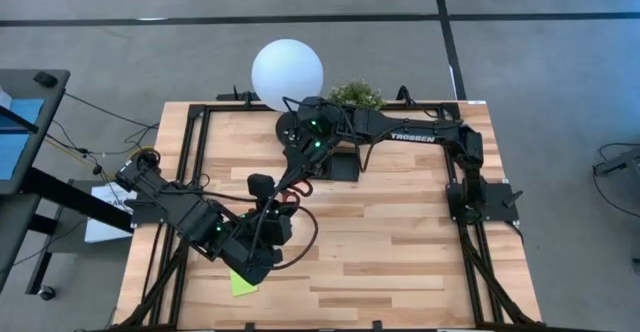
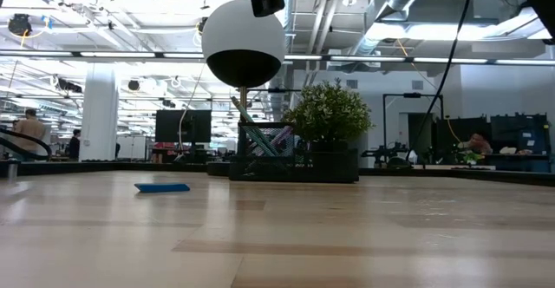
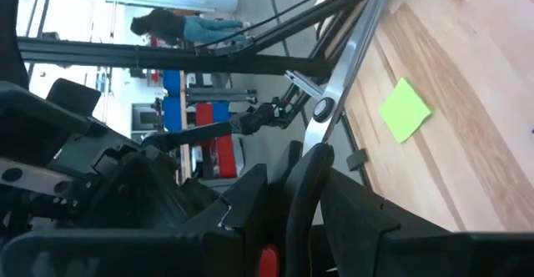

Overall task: Pick and place office supplies into organizer
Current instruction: Put the black scissors into the black desk organizer

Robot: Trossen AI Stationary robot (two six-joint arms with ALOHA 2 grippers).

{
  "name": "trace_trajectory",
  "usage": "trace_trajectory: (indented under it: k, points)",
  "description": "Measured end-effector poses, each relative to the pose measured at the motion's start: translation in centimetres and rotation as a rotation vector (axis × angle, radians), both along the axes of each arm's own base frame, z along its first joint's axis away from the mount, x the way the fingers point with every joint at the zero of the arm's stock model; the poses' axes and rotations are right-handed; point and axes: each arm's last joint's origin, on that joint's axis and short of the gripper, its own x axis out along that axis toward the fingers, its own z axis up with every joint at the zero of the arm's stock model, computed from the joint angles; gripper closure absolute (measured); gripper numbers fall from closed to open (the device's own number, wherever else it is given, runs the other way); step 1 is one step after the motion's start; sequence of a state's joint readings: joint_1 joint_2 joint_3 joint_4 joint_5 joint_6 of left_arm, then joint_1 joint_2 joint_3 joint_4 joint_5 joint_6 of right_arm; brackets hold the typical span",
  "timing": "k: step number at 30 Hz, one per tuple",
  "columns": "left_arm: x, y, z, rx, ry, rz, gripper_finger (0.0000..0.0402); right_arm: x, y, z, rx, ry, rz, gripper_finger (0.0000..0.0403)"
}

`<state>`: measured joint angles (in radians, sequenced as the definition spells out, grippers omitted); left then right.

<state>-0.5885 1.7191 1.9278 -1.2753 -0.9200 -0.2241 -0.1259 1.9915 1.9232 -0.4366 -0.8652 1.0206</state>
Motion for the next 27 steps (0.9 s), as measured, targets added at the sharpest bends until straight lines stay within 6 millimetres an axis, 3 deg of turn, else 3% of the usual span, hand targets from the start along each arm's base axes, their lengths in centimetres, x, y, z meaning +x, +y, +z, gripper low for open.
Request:
trace_trajectory:
  k: [16, 27]
  points:
    - [0.01, 0.02, 0.01, 0.001, -0.002, 0.002, 0.0376, 0.01, 0.01, 0.03, 0.084, 0.083, -0.036, 0.0301]
    - [0.06, 0.11, -0.01, 0.0, -0.005, 0.009, 0.0376, 0.02, -0.22, 0.07, 0.053, 0.046, -0.03, 0.0301]
